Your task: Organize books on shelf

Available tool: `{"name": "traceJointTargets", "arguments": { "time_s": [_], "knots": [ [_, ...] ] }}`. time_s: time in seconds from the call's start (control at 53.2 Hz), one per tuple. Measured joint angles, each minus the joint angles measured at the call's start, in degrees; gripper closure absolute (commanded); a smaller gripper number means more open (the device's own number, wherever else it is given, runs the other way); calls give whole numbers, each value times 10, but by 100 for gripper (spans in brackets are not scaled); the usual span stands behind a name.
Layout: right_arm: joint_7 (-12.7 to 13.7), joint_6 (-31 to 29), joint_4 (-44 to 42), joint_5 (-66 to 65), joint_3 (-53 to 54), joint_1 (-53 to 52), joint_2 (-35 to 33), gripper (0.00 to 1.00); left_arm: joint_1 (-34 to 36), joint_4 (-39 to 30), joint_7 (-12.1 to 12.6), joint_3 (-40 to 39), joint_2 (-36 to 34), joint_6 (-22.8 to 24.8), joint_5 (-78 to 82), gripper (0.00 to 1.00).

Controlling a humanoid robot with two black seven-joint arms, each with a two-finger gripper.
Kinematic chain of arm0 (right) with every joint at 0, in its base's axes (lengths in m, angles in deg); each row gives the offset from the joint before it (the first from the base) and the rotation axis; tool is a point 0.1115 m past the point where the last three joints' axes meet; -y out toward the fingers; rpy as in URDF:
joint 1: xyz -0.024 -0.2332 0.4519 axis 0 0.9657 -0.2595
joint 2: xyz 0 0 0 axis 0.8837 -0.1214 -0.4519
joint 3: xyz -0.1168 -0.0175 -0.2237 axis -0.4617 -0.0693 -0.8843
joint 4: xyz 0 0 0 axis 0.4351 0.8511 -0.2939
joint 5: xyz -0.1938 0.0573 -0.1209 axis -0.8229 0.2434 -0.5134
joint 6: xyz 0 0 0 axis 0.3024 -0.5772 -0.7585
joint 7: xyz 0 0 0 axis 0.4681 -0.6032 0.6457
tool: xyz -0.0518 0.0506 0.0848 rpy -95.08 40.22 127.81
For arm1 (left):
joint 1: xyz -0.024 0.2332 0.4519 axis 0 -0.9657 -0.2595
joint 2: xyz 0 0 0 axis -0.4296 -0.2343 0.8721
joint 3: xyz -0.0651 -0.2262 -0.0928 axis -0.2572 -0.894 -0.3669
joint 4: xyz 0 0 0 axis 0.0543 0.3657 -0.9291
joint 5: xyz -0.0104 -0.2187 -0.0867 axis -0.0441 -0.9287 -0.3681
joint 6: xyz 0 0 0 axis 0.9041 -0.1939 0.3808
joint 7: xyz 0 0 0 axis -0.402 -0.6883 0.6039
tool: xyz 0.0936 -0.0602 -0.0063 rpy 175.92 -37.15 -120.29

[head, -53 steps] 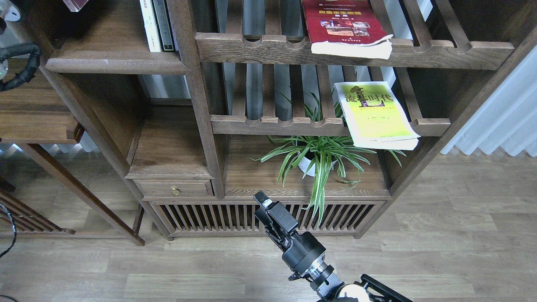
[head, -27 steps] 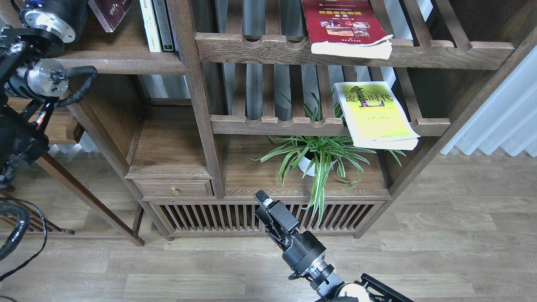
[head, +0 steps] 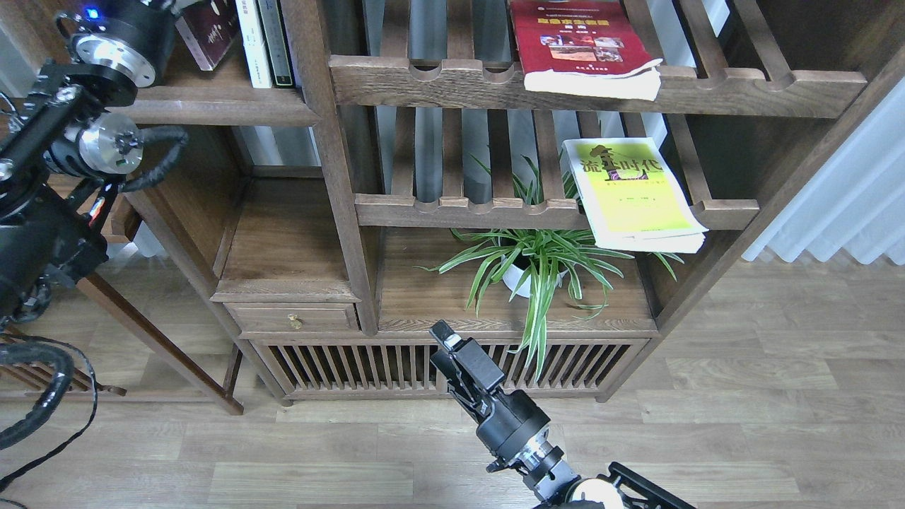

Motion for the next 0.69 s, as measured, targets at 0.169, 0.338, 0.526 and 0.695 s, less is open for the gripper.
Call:
{"name": "traceJointTargets", "arguments": {
  "time_s": [0.169,0.338,0.526,0.695],
  "knots": [
    [-1,0,0,0,1,0,0,2,4,4,3,7,0,1,0,87],
    [-2,0,0,0,2,0,0,2,4,4,7,12,-1,1,0,77],
    [-2,0,0,1,4,0,0,2,4,4,5,25,-4,1,0,67],
    [-2,0,-1,2,4,0,0,2,3,3,1,27,-4,1,-1,66]
  ]
}}
